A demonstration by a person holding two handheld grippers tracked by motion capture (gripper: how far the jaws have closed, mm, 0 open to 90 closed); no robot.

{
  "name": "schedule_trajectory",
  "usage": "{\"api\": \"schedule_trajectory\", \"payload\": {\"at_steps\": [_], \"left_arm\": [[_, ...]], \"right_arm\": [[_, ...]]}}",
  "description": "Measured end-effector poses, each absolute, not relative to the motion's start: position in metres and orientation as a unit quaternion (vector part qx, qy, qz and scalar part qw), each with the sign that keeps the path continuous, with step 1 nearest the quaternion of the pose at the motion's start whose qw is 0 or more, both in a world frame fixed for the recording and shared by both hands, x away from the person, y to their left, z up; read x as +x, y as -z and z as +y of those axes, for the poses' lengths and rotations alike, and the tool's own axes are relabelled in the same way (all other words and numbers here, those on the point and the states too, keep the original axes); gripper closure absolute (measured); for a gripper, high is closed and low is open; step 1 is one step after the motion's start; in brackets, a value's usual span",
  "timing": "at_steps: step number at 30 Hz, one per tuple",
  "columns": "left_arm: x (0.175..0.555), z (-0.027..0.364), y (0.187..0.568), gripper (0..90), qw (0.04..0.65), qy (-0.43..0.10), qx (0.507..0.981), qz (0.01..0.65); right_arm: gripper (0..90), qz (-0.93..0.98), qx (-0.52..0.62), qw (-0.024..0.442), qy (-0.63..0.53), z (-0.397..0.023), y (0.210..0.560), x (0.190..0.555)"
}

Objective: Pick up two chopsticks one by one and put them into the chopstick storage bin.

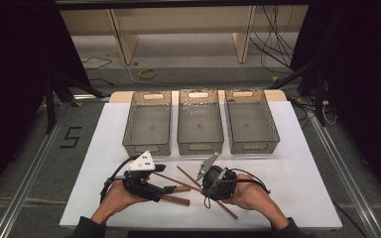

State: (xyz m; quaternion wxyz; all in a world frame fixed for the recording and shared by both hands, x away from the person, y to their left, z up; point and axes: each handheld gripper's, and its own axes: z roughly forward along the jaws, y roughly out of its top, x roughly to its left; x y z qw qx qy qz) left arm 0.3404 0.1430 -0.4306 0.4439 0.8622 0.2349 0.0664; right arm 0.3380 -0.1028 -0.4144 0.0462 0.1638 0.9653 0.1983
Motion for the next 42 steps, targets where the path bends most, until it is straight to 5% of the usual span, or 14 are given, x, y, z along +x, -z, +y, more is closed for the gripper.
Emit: {"api": "schedule_trajectory", "payload": {"at_steps": [4, 17, 42], "left_arm": [[0.338, 0.125, 0.432, 21.0, 0.394, -0.079, 0.894, 0.201], [0.326, 0.106, 0.434, 44.1, 0.337, -0.087, 0.930, 0.118], [0.315, 0.098, 0.442, 77.0, 0.318, -0.091, 0.943, 0.047]], "right_arm": [[84.1, 0.968, 0.149, 0.044, -0.195, -0.101, 0.414, 0.336], [84.2, 0.972, 0.120, 0.042, -0.198, -0.096, 0.412, 0.328], [83.4, 0.976, 0.067, 0.035, -0.205, -0.093, 0.411, 0.321]]}}
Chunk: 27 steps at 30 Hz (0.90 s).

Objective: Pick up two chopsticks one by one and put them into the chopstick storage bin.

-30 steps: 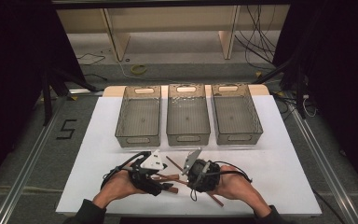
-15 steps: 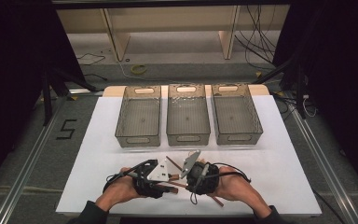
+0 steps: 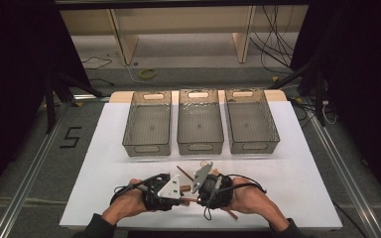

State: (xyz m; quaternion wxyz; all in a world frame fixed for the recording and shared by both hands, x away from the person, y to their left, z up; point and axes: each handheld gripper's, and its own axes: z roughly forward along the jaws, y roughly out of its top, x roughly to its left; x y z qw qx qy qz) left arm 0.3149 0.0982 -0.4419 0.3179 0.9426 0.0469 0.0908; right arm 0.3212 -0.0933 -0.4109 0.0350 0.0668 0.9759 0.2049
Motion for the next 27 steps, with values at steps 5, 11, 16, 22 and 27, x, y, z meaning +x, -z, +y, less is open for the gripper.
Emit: {"api": "schedule_trajectory", "payload": {"at_steps": [5, 11, 16, 22, 27], "left_arm": [[0.315, 0.097, 0.444, 83.1, 0.316, -0.073, 0.945, 0.038], [0.322, 0.104, 0.445, 83.4, 0.303, -0.084, 0.946, 0.074], [0.329, 0.116, 0.437, 83.4, 0.304, -0.101, 0.940, 0.115], [0.340, 0.135, 0.427, 83.4, 0.323, -0.120, 0.920, 0.187], [0.352, 0.153, 0.421, 83.4, 0.337, -0.131, 0.901, 0.240]], "right_arm": [[79.0, 0.974, 0.070, 0.042, -0.214, -0.098, 0.410, 0.326], [58.4, 0.962, 0.111, 0.058, -0.244, -0.108, 0.399, 0.333], [45.7, 0.943, 0.148, 0.078, -0.287, -0.120, 0.385, 0.332], [37.3, 0.930, 0.196, 0.085, -0.300, -0.134, 0.384, 0.331], [33.9, 0.927, 0.237, 0.078, -0.280, -0.143, 0.405, 0.335]]}}
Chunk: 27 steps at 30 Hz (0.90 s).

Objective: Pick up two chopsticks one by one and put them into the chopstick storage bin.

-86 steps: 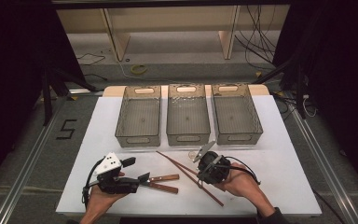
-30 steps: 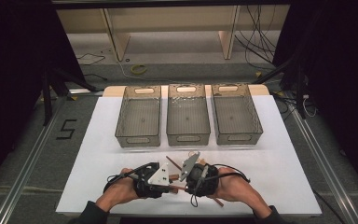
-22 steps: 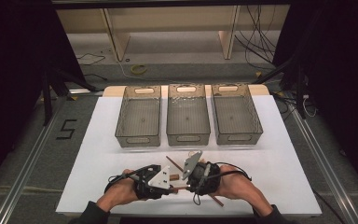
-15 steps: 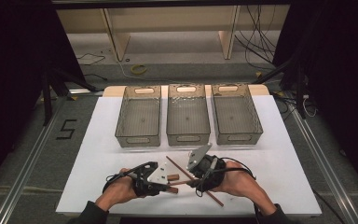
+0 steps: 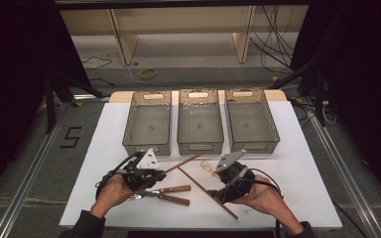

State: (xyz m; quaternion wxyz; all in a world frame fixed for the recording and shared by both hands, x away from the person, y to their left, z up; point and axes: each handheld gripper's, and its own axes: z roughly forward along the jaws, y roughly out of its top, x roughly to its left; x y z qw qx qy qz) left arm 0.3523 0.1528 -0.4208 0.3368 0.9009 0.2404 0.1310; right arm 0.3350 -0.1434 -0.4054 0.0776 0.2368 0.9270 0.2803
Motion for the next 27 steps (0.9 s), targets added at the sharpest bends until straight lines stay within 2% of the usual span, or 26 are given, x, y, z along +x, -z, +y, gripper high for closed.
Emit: {"api": "schedule_trajectory", "payload": {"at_steps": [11, 27], "left_arm": [[0.386, 0.178, 0.404, 83.4, 0.366, -0.150, 0.863, 0.313], [0.448, 0.195, 0.384, 83.4, 0.362, -0.170, 0.831, 0.387]], "right_arm": [[33.2, 0.934, 0.259, 0.060, -0.240, -0.148, 0.427, 0.336], [33.0, 0.937, 0.262, 0.047, -0.225, -0.141, 0.438, 0.337]]}}
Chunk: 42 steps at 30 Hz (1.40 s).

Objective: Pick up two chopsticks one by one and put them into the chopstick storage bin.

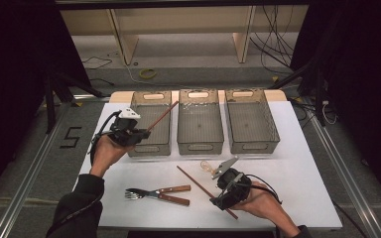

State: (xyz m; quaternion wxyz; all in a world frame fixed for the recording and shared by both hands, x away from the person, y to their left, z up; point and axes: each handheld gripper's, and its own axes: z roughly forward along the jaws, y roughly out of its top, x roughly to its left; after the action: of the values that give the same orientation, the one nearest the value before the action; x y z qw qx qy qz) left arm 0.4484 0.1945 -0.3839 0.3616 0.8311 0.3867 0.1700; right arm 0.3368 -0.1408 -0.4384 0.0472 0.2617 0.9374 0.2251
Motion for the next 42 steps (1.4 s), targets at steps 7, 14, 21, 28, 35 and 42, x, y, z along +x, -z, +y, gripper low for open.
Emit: {"api": "schedule_trajectory", "payload": {"at_steps": [7, 14, 21, 28, 35, 42], "left_arm": [[0.478, 0.198, 0.386, 83.4, 0.359, -0.169, 0.816, 0.421], [0.503, 0.205, 0.392, 83.4, 0.364, -0.161, 0.799, 0.451], [0.518, 0.210, 0.395, 83.3, 0.367, -0.163, 0.786, 0.470], [0.527, 0.213, 0.406, 83.2, 0.371, -0.154, 0.772, 0.492], [0.531, 0.210, 0.417, 83.1, 0.368, -0.148, 0.770, 0.499], [0.536, 0.212, 0.427, 82.8, 0.358, -0.148, 0.766, 0.512]], "right_arm": [[33.1, 0.941, 0.253, 0.044, -0.221, -0.140, 0.441, 0.338], [31.3, 0.941, 0.253, 0.040, -0.222, -0.140, 0.442, 0.339], [31.0, 0.940, 0.256, 0.035, -0.221, -0.138, 0.443, 0.338], [31.0, 0.941, 0.255, 0.033, -0.220, -0.138, 0.444, 0.338], [31.0, 0.939, 0.261, 0.028, -0.221, -0.136, 0.445, 0.338], [31.1, 0.943, 0.252, 0.029, -0.217, -0.137, 0.445, 0.339]]}}
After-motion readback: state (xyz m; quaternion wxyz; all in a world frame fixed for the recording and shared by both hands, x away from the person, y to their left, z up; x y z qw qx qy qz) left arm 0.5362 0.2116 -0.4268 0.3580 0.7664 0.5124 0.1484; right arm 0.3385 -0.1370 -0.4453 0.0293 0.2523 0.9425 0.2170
